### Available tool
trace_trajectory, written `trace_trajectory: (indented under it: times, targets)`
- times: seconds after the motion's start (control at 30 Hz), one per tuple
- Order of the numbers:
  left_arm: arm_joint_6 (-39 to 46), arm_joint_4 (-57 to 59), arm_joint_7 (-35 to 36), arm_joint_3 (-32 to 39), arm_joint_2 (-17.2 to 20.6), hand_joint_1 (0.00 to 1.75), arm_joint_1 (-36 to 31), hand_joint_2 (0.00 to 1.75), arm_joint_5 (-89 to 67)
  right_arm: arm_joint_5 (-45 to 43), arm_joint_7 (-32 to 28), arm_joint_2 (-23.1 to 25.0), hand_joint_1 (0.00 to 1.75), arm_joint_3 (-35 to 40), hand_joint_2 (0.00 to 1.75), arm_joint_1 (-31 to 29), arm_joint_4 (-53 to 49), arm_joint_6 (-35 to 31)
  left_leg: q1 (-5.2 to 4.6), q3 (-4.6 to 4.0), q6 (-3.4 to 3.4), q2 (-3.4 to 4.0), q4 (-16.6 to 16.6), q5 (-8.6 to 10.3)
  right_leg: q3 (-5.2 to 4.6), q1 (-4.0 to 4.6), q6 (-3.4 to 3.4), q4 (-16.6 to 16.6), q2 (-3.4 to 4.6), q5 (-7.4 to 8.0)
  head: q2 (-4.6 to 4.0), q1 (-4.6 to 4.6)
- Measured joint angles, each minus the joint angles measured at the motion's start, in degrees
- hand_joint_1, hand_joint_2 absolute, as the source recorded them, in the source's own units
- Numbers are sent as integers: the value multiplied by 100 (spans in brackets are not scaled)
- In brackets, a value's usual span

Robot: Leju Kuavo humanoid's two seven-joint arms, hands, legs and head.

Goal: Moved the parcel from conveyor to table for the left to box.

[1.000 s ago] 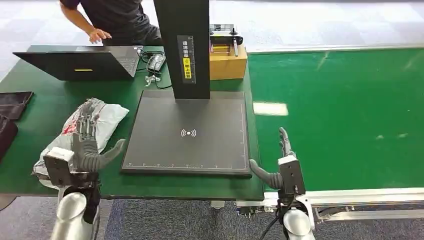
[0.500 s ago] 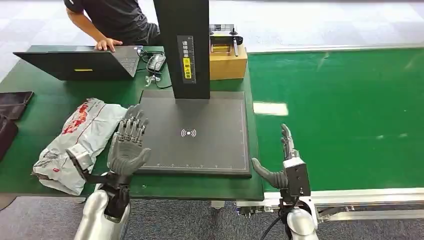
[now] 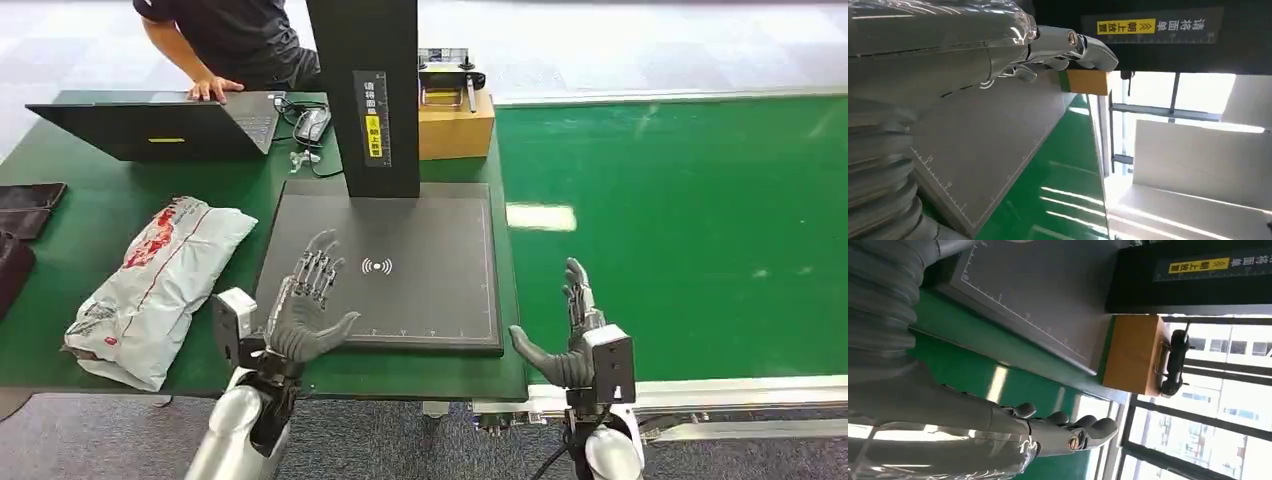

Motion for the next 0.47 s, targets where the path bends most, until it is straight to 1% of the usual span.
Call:
trace_trajectory:
  times: [0.2, 0.33, 0.47]
  targets:
    - [-55, 48, -2, -72, -4, 0, 8, 175, 53, -46, -9, 0, 0, -11, 175, 30, -24, 15, 0, 2, 0, 0, 0, 1, 1, 0, 0, 0, 0, 0, 0, 0]
    - [-157, 87, -78, -83, -4, 0, 35, 175, 142, -341, -13, -4, 0, -24, 175, 60, -22, 415, 0, 1, 0, 0, 0, 1, 1, 1, 0, 0, 0, 0, 0, 0]
    - [-142, 109, -194, -107, -4, 0, 31, 175, 58, -373, -48, -11, 0, -24, 175, 58, -20, 537, 0, 1, 0, 0, 0, 0, 0, 1, 0, 0, 0, 0, 0, 0]
